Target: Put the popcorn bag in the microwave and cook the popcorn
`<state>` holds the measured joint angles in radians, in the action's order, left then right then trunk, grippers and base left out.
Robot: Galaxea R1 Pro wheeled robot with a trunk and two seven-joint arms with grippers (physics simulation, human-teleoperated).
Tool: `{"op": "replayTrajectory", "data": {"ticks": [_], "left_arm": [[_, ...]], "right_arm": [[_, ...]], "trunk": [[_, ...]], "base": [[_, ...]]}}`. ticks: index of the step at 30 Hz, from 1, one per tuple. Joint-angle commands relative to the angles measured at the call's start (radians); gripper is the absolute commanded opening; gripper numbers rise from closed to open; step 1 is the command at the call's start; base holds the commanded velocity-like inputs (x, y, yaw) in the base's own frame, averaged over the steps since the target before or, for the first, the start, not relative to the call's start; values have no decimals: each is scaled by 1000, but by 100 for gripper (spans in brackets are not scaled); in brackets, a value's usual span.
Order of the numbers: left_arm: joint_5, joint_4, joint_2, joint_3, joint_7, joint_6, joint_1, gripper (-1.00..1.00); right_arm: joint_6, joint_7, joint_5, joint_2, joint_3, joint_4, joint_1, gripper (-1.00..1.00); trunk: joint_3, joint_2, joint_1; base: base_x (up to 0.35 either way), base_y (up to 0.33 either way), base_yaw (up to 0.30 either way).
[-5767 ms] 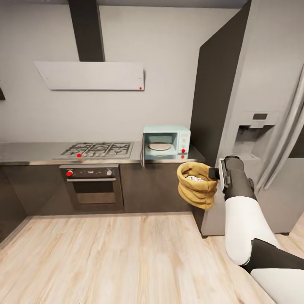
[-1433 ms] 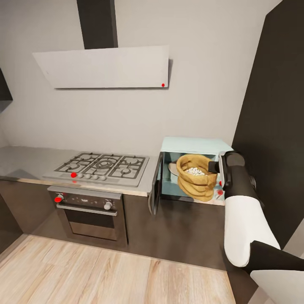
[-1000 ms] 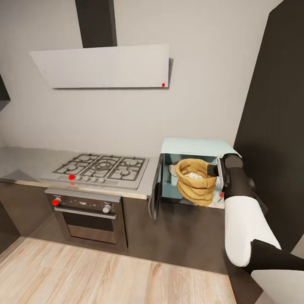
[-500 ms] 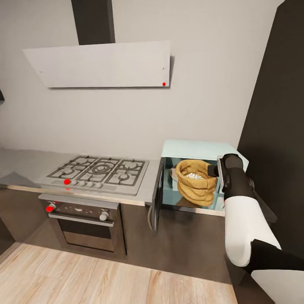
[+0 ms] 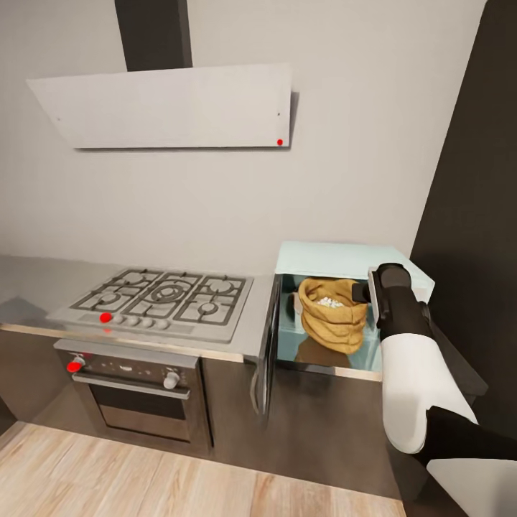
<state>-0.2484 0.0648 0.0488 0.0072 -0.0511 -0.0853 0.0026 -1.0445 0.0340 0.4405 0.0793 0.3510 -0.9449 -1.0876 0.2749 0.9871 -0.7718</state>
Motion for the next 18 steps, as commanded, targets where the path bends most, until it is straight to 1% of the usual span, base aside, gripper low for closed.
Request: {"op": "replayTrajectory", "data": {"ticks": [1,8,18], "left_arm": [[-3,1,0,0,-3,-2,0,100],[-5,3,0,1,-5,-1,0,100],[-3,3,0,0,-4,-2,1,100]], "right_arm": [[-3,3,-11,1,2,-21,-2,-100],[-3,3,-10,-1,4,-6,-2,-100],[-3,4,-9,-2,5,0,-1,-100]], "trunk": [[1,1,0],[1,1,0],[1,1,0]], "base": [[33,0,0],[22,0,0],[209,0,0]]}}
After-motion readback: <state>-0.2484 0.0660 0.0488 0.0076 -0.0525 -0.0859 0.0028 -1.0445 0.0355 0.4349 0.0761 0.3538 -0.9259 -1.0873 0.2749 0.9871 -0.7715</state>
